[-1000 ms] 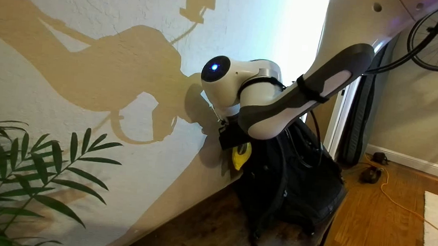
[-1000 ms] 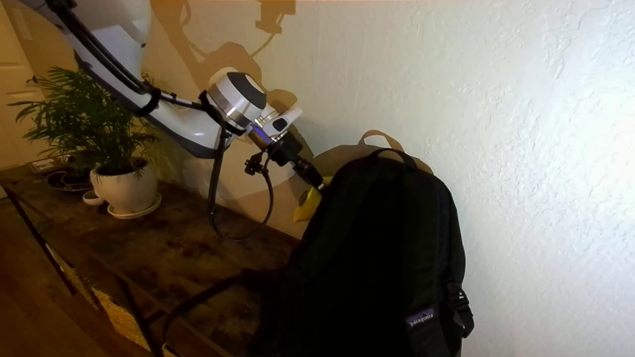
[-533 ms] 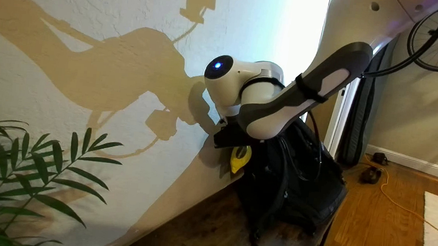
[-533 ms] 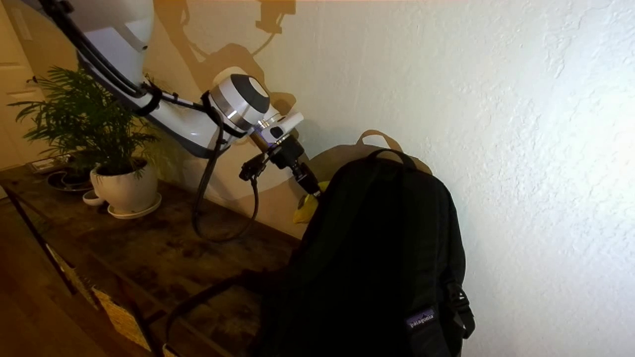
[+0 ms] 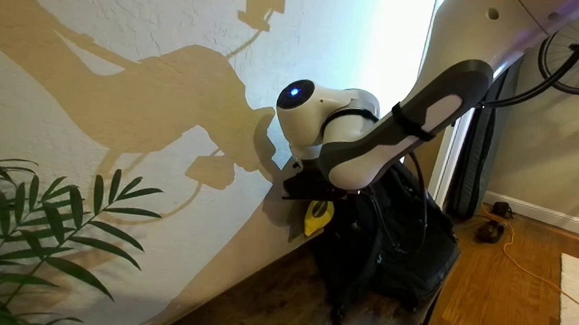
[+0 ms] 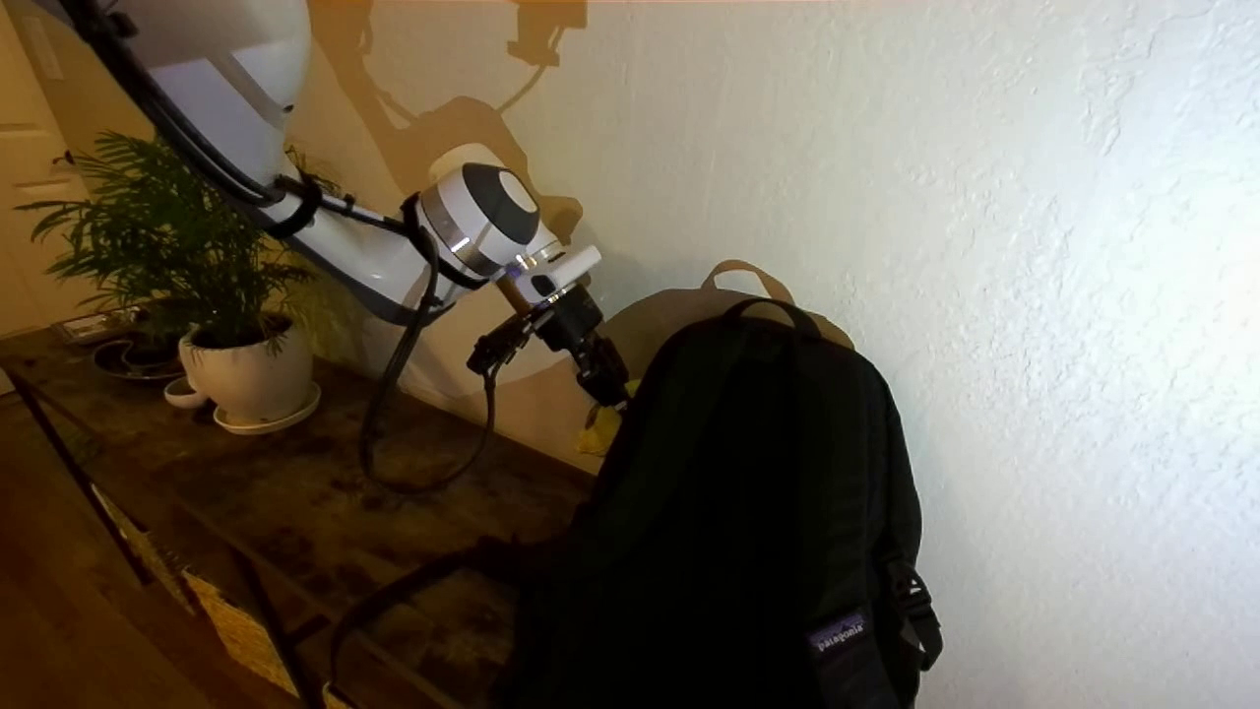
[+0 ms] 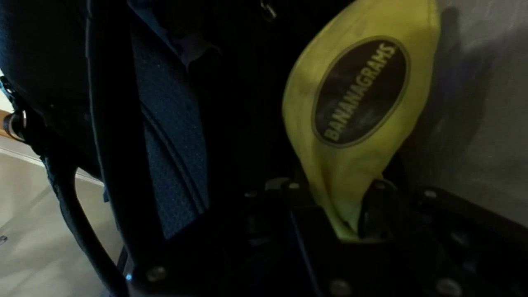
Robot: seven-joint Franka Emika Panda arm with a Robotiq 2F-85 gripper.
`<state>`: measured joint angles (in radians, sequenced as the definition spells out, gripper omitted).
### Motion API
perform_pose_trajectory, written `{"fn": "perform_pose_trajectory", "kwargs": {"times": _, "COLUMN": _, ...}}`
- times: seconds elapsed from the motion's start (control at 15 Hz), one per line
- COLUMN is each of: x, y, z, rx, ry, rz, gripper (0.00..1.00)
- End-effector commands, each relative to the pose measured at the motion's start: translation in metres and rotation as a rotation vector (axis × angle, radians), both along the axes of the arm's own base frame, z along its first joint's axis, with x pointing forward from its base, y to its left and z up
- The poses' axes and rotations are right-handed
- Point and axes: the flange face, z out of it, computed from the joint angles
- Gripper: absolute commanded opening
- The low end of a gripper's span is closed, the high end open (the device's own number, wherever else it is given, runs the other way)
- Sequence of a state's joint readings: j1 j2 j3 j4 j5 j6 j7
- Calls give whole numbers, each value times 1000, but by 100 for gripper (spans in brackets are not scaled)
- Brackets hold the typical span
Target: Put the yellow object into the bag.
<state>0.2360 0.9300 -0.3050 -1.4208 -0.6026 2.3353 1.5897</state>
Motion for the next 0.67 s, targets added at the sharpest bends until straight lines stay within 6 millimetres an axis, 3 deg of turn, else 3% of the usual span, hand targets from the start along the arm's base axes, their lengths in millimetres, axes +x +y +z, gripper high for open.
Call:
{"fn": "perform_pose_trajectory", "kwargs": {"times": 0.0, "x": -15, "y": -6, "z": 4, "rx": 39, "ry": -37, "rz": -48, "gripper": 7}}
{"fn": "perform_pose_trajectory", "kwargs": {"times": 0.6, "x": -20, "y": 14, "z": 35, "rx": -183, "ry": -76, "rz": 24, "gripper": 7}}
